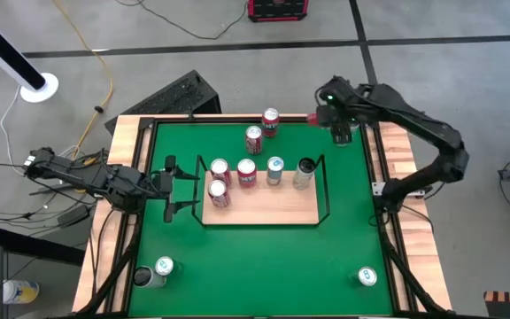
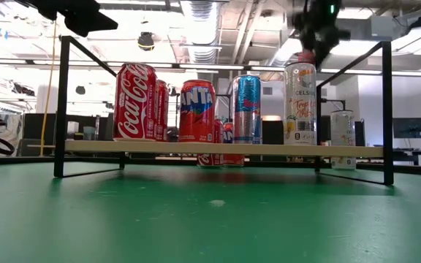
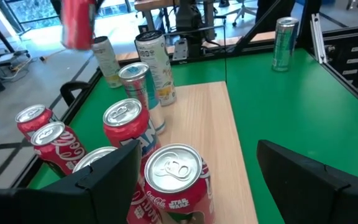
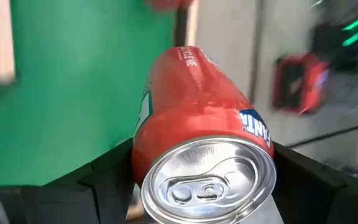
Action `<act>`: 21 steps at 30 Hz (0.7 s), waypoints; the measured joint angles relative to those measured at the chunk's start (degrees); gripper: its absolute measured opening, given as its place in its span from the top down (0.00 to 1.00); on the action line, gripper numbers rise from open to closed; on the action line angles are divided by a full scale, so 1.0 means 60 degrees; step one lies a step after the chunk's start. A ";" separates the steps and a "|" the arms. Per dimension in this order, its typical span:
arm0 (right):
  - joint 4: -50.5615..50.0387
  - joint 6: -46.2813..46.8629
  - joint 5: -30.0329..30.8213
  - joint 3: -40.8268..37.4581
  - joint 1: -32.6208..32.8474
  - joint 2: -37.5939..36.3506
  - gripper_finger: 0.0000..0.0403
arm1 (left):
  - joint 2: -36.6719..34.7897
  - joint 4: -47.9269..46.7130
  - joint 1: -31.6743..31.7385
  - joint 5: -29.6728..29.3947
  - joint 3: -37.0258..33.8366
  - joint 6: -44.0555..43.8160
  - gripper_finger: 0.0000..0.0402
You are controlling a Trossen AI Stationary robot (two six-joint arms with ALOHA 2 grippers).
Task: Place canned beverage on shelf
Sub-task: Put the right orange soda can on the shelf aligned with the other orange soda can
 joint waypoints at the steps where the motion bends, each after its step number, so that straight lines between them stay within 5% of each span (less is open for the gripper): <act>1: 0.0085 0.0127 0.0082 0.0259 0.0321 -0.0095 0.18 | 0.0000 0.0003 0.0000 0.0002 0.0000 -0.0018 0.24; 12: 0.1694 0.2482 0.0186 0.1685 0.4888 -0.0067 0.18 | 0.0000 -0.0001 0.0000 0.0051 0.0000 -0.0660 0.24; 21: 0.2221 0.2936 0.0305 0.1984 0.7094 0.2019 0.18 | 0.0000 -0.0137 -0.0004 0.1117 0.0004 -0.1165 0.24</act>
